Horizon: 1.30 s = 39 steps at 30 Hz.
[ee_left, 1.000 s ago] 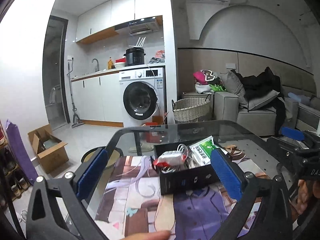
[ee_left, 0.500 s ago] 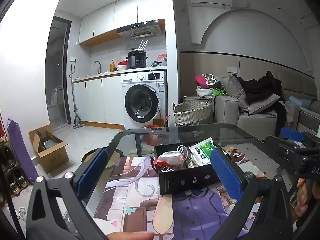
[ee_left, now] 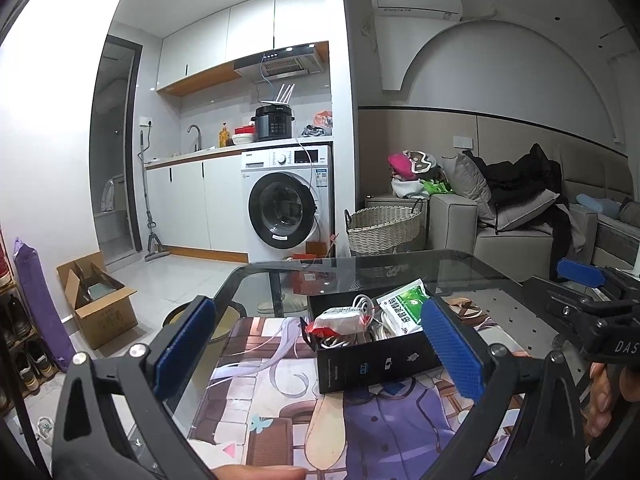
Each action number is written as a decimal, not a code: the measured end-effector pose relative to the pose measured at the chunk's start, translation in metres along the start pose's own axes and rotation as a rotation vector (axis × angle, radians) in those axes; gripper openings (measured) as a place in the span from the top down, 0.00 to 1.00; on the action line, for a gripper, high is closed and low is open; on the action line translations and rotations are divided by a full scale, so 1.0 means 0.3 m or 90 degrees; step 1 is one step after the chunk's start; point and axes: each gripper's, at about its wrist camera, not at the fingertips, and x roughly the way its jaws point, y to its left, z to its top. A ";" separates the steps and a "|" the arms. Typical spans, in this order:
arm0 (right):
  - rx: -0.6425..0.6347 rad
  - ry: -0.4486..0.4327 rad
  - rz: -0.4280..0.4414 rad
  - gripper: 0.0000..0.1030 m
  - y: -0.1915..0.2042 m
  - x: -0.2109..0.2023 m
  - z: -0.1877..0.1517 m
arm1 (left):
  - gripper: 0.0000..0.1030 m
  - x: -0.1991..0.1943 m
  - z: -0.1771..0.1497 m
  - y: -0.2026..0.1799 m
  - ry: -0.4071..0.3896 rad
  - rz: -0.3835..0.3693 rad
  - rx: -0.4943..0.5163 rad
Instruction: Organize soft objects
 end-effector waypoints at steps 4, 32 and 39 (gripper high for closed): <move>-0.001 -0.004 -0.003 0.01 0.002 0.001 0.003 | 0.00 0.000 0.004 -0.005 -0.002 0.000 0.002; 0.000 -0.014 0.001 0.01 0.022 0.010 -0.017 | 0.00 -0.021 0.010 -0.005 -0.005 -0.004 -0.004; 0.001 -0.013 0.002 0.01 0.019 0.008 -0.022 | 0.00 -0.024 0.012 -0.010 -0.002 -0.008 -0.002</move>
